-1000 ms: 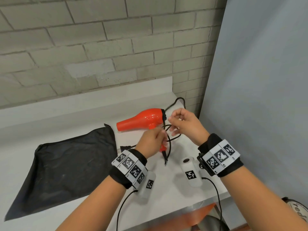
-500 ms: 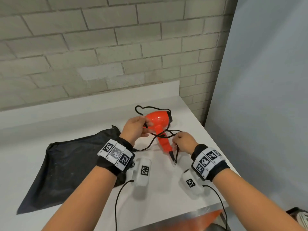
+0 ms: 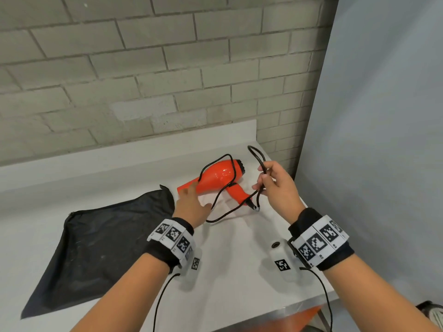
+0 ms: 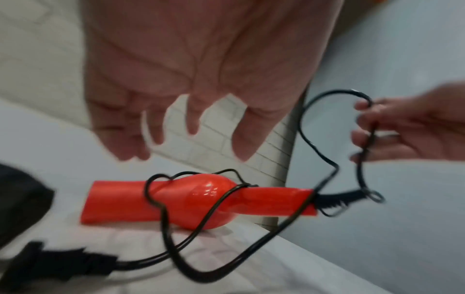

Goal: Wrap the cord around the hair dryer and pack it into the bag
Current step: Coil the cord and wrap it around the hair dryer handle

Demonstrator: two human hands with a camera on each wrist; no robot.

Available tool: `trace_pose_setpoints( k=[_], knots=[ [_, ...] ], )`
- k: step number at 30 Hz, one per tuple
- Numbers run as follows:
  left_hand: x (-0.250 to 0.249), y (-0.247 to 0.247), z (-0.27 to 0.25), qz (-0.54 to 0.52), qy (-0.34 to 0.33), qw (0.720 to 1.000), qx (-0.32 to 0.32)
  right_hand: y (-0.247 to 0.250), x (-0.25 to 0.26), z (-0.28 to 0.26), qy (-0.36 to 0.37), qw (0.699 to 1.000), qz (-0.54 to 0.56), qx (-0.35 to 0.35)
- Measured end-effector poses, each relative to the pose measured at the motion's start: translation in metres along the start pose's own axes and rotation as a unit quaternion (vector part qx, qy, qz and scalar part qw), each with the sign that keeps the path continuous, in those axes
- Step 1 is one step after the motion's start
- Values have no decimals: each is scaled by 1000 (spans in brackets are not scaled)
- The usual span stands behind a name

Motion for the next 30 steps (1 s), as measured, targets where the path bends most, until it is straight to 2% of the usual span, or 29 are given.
trace_pose_setpoints(
  k=[1,3,5,7,11,16,18,21,23,26,28,30],
  knots=[
    [-19,0,-7,-19,-77,997,-15,1,6,0,13,1000,2,-3],
    [-55,-8,-22,-40,-210,977,9,1,16,0,38,999,6,-2],
    [-76,-22,-32,-46,-271,960,59,0,25,0,57,998,18,10],
    [-86,-32,-31,-32,-297,951,77,-2,33,-2,66,997,39,23],
    [-89,-44,-18,17,-286,955,79,-3,44,-3,83,994,74,18],
    [-98,-29,-15,-41,-297,954,22,-3,44,2,106,989,104,18],
    [-96,-20,-15,-69,-301,951,1,-3,32,3,96,994,58,2],
    [-93,-5,-12,-109,-297,949,-20,-13,0,1,38,997,-60,4],
    [-96,10,-11,-142,-278,949,-42,-32,-24,-1,-12,985,-154,73],
    [-96,23,-3,-245,-217,944,-25,-67,-62,-4,-108,932,-270,215],
    [-97,29,1,-299,-184,936,-9,-87,-74,-6,-159,905,-284,276],
    [-99,36,1,-296,-184,937,-23,-103,-73,-7,-185,897,-259,309]
  ],
)
Point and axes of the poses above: each hand's wrist, its own z-axis towards the middle knuckle, its own y-axis out of the back of the hand, x = y × z, the point moved 7 cm from there along z, towards the middle knuckle, and after that the axes turned 6 degrees about -z, right-handed, at the moved point
